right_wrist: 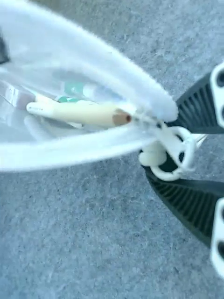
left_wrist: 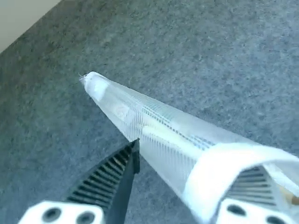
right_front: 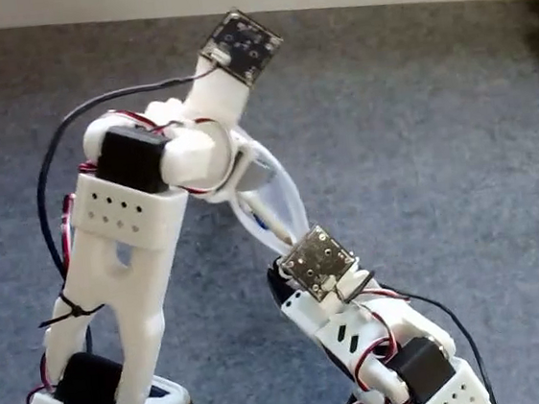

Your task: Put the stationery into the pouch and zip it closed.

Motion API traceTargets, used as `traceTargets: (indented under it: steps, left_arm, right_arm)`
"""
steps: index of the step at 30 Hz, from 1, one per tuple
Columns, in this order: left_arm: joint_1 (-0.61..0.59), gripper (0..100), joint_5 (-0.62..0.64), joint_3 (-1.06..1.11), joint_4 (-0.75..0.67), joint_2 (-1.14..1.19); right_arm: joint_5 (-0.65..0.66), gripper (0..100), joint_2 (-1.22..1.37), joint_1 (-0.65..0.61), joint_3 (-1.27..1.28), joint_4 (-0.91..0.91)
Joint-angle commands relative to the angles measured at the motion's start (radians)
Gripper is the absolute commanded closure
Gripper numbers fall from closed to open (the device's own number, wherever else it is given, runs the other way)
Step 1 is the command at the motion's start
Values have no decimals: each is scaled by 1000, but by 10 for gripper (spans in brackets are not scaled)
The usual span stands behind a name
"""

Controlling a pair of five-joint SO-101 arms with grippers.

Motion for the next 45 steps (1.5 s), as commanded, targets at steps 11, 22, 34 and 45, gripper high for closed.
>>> traceTargets:
  steps: [11,22,34,45]
  left_arm:
    - [99,681,-14,-163,5,-22]
    - [12,681,-89,-302,135,-58]
    - [-41,681,-269,174,81,-361]
    - [84,681,-265,757,-305,-702]
  right_arm:
    - [-17,995,-33,18,-19,-1]
    - [-17,995,-41,157,-27,-1]
    - [-9,995,-35,203,-71,1]
    - [68,995,-31,199,-213,62]
